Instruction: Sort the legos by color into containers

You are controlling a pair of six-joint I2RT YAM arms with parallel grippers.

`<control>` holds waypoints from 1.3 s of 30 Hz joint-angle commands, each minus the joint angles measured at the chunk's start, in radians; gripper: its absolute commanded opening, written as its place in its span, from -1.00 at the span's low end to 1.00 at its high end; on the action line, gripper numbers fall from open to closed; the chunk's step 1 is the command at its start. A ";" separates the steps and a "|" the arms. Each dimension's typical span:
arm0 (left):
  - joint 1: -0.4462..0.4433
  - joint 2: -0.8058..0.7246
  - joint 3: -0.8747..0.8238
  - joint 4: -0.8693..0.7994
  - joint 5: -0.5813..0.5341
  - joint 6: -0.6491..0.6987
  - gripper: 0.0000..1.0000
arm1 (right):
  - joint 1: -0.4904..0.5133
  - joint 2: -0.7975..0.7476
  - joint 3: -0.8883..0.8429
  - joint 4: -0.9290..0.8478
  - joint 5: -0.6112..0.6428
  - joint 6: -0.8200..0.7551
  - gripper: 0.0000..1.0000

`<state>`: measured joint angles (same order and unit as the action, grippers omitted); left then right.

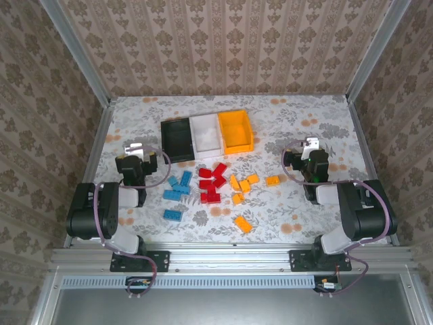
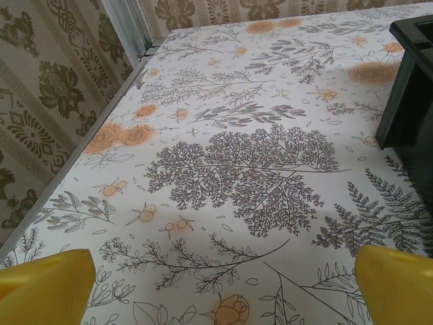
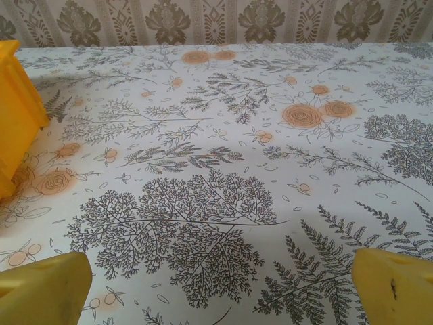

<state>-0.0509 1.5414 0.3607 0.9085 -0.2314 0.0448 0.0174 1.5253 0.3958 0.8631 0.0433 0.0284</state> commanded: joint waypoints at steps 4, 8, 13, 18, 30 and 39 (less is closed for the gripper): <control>-0.002 0.002 0.021 0.003 0.013 -0.022 1.00 | 0.003 0.004 0.005 0.003 -0.009 -0.010 1.00; -0.001 0.001 0.021 0.002 0.013 -0.022 1.00 | 0.003 0.004 0.005 0.004 -0.011 -0.010 1.00; -0.001 0.001 0.021 0.003 0.013 -0.022 1.00 | 0.001 0.007 0.013 -0.009 0.009 0.002 1.00; -0.001 0.000 0.021 0.003 0.012 -0.022 1.00 | -0.002 0.006 0.013 -0.009 0.009 0.002 1.00; -0.001 0.001 0.020 0.003 0.013 -0.022 1.00 | -0.002 0.007 0.016 -0.012 0.007 0.002 1.00; 0.000 0.000 0.020 0.003 0.013 -0.023 1.00 | -0.004 0.004 0.011 -0.007 0.002 0.004 1.00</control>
<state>-0.0509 1.5414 0.3607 0.9085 -0.2314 0.0448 0.0174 1.5253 0.3958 0.8627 0.0437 0.0292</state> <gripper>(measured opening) 0.997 0.999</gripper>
